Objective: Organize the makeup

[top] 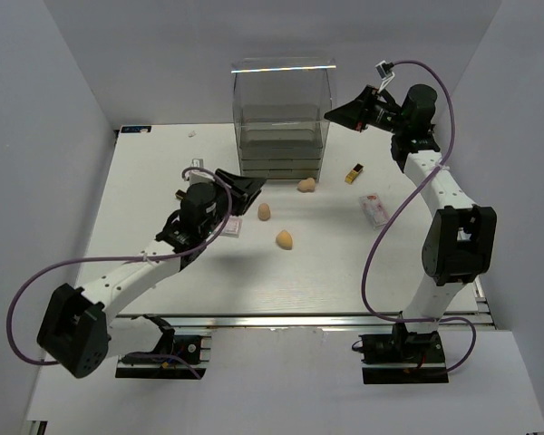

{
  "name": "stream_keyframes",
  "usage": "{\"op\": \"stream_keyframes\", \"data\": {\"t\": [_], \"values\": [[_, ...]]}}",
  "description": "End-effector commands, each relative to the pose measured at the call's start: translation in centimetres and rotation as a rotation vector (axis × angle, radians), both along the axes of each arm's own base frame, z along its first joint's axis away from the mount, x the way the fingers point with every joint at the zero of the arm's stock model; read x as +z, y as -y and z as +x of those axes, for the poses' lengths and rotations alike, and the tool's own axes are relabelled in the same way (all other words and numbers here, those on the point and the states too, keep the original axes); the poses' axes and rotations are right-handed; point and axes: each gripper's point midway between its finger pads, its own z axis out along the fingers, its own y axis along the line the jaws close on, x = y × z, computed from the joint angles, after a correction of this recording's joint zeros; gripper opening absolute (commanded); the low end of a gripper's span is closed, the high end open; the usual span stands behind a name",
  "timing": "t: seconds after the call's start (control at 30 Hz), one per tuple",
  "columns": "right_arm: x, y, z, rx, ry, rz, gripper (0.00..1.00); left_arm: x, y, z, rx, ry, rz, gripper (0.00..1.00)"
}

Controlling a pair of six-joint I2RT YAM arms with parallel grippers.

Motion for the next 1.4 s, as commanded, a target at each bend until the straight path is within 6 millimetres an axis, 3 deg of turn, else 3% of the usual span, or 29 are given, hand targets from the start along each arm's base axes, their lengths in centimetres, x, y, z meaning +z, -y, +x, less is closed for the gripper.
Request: {"op": "stream_keyframes", "data": {"t": [0.0,0.03,0.07,0.13,0.17,0.2,0.23,0.27,0.3,0.33,0.43,0.47,0.5,0.63,0.67,0.7,0.73,0.9,1.2,1.37], "values": [[4.5,0.6,-0.1,-0.017,0.17,0.025,0.23,-7.4,-4.3,-1.1,0.097,-0.239,0.18,0.53],[4.5,0.6,-0.1,-0.017,0.169,0.025,0.23,-8.9,-5.3,-1.4,0.109,-0.307,0.209,0.54],[4.4,0.6,-0.1,-0.017,0.166,0.025,0.23,-10.1,-7.3,-0.3,0.153,-0.364,0.221,0.56],[4.2,0.6,-0.2,-0.014,0.16,0.025,0.23,-10.7,-8.3,0.6,0.137,-0.423,0.238,0.59],[3.9,0.6,-0.1,-0.015,0.154,0.025,0.23,-11.3,-9.7,2.0,0.151,-0.454,0.285,0.6],[3.9,0.6,-0.1,-0.014,0.152,0.024,0.23,-13.0,-10.4,2.0,0.149,-0.492,0.333,0.61],[3.7,0.6,-0.1,-0.014,0.149,0.024,0.23,-12.0,-10.9,3.1,0.159,-0.497,0.372,0.61],[3.7,0.6,0.0,-0.015,0.149,0.024,0.23,-13.6,-11.8,4.1,0.15,-0.525,0.46,0.62],[3.6,0.6,0.0,-0.015,0.146,0.025,0.23,-13.8,-12.3,4.8,0.148,-0.532,0.511,0.65],[3.6,0.6,0.0,-0.017,0.147,0.025,0.23,-12.6,-13.0,6.1,0.171,-0.538,0.564,0.66],[3.5,0.6,0.1,-0.016,0.142,0.028,0.23,-15.6,-14.3,7.9,0.142,-0.623,0.715,0.68],[3.4,0.5,0.1,-0.015,0.141,0.028,0.23,-14.6,-14.3,9.5,0.151,-0.596,0.718,0.69],[3.4,0.5,0.1,-0.013,0.141,0.028,0.23,-16.1,-14.4,10.1,0.145,-0.631,0.727,0.69],[3.3,0.5,0.0,-0.012,0.138,0.026,0.23,-16.3,-14.7,12.8,0.202,-0.673,0.698,0.69],[3.2,0.5,0.1,-0.013,0.134,0.026,0.23,-17.2,-14.7,12.5,0.198,-0.701,0.703,0.69],[3.2,0.5,0.1,-0.013,0.134,0.026,0.23,-16.6,-14.8,13.2,0.217,-0.698,0.704,0.69],[3.1,0.5,0.1,-0.015,0.133,0.026,0.23,-17.7,-15.0,13.0,0.218,-0.738,0.717,0.69],[3.0,0.6,0.1,-0.018,0.13,0.028,0.23,-18.3,-16.0,14.0,0.259,-0.757,0.71,0.69],[2.7,0.5,0.0,-0.009,0.123,0.022,0.21,-20.3,-16.7,17.3,0.28,-0.759,0.694,0.66],[2.9,0.5,-0.2,-0.005,0.129,0.02,0.21,-21.4,-16.4,18.4,0.26,-0.77,0.699,0.59]]}}
